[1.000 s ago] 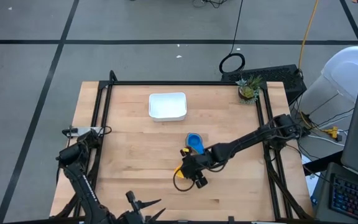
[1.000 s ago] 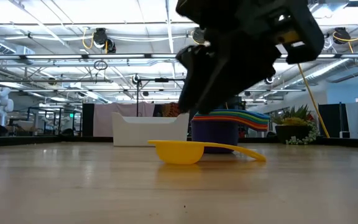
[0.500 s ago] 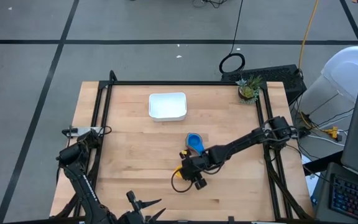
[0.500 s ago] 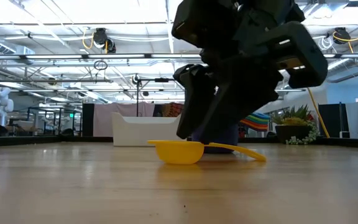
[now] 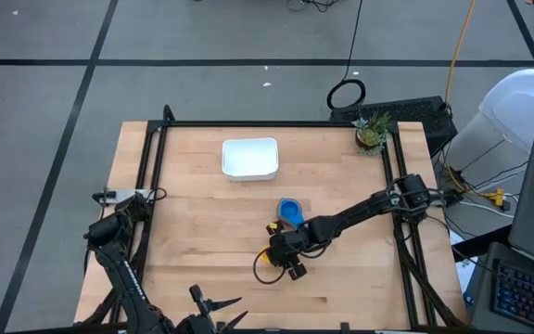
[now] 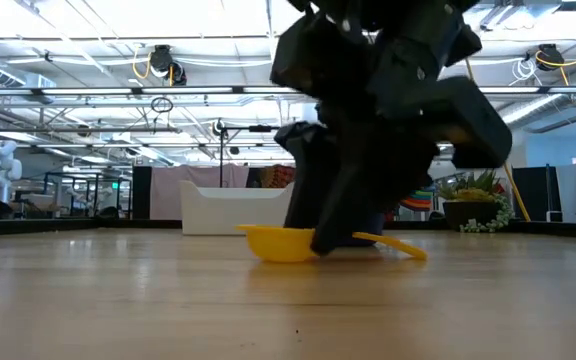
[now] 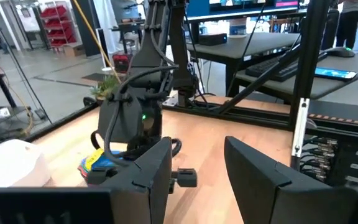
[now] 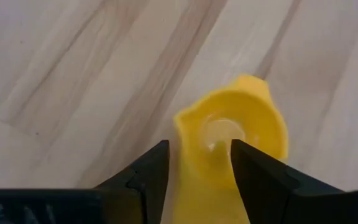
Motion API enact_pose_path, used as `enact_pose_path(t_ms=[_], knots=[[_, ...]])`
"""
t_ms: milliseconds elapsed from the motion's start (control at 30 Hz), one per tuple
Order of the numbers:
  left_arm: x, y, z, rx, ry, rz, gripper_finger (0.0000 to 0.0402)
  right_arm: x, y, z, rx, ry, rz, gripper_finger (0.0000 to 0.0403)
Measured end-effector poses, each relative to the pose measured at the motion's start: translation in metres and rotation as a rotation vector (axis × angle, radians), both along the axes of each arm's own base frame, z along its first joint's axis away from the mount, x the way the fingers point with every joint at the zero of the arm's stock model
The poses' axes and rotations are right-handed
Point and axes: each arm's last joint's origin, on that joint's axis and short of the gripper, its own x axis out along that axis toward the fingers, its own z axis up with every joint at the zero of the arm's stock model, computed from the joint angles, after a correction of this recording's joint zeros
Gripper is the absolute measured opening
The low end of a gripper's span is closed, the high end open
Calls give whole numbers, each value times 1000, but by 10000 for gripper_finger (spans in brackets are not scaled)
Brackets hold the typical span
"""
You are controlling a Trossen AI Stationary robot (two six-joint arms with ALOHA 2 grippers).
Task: Nest measuring cups in basket
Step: Stack the yellow measuring cup on top of the stacked measuring cups
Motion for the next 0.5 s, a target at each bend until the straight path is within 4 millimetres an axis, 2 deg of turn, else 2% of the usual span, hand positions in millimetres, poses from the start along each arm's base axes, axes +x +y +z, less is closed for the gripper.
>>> enact_pose_path(t_ms=[167, 333, 400, 500], knots=[[0, -1, 0, -25, 12, -15, 152, 1, 1, -10, -8, 23, 9, 153], [0, -1, 0, -25, 18, -19, 152, 1, 1, -10, -22, 16, 24, 136], [0, -1, 0, -25, 19, -19, 152, 1, 1, -9, -33, 11, 28, 106], [0, -1, 0, -25, 18, -19, 152, 0, 3, -6, -60, -4, 37, 30]])
